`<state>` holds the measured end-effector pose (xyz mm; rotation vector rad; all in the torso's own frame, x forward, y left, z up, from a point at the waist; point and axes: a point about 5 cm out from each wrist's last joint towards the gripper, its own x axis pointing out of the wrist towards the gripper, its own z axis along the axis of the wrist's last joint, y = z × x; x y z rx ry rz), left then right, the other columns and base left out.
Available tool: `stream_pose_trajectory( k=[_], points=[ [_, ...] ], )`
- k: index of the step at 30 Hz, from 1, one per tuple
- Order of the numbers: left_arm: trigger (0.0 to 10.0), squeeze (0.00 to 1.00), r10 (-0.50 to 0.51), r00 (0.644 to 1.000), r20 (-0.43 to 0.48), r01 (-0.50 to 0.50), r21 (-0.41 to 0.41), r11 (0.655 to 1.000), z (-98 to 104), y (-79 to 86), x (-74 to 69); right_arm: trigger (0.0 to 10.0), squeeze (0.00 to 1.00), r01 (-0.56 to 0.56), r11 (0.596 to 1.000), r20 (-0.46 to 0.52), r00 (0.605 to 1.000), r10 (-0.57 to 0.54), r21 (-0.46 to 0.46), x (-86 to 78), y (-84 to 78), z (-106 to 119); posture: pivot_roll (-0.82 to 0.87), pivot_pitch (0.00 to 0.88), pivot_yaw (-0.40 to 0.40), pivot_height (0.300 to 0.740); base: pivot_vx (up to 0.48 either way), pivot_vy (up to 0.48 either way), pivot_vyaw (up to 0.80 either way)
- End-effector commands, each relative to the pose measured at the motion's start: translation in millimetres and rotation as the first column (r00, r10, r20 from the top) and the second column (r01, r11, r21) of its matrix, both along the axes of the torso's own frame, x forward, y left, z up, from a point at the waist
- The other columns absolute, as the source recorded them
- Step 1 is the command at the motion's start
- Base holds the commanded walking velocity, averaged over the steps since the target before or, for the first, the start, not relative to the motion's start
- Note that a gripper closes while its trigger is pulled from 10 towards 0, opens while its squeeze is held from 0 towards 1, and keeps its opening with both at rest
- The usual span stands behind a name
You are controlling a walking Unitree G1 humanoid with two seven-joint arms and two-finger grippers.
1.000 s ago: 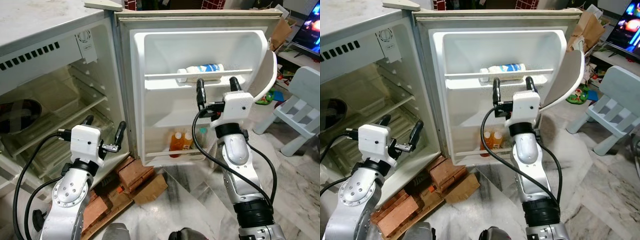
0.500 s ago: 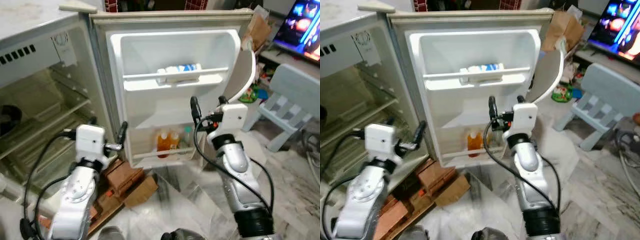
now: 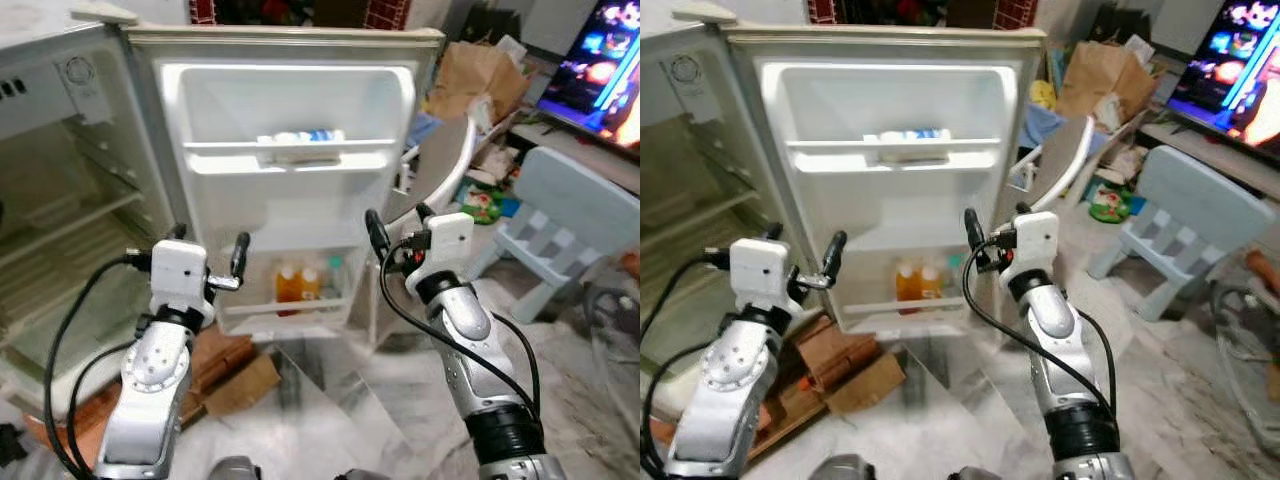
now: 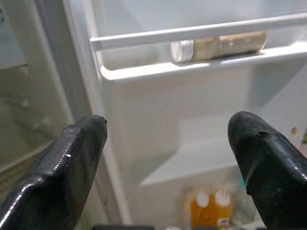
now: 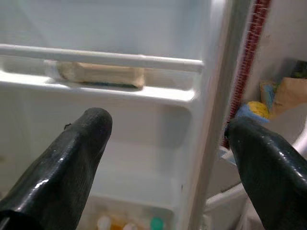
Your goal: Restocking fridge
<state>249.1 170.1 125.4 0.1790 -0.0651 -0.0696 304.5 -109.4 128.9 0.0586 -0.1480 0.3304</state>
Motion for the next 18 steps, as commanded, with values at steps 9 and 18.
stream_pose_trajectory(
  k=[9, 18],
  points=[
    [10.0, 0.0, -0.021, 1.0, -0.015, 0.021, -0.006, 1.0, -7.2, -11.4, -2.2, 10.0, 0.0, 0.016, 1.0, 0.045, 0.999, -0.015, -0.024, -3.5, -7.4, 6.0, 0.19, 0.0, -0.083, 0.74, 0.0, -0.48, 0.0],
    [10.0, 0.0, -0.047, 0.999, -0.025, 0.047, 0.016, 0.999, -8.1, -8.2, 1.6, 10.0, 0.0, 0.001, 1.0, 0.065, 0.998, -0.002, 0.016, 4.9, -4.1, 16.4, 0.18, 0.0, -0.085, 0.74, 0.0, -0.476, 0.12]
  ],
)
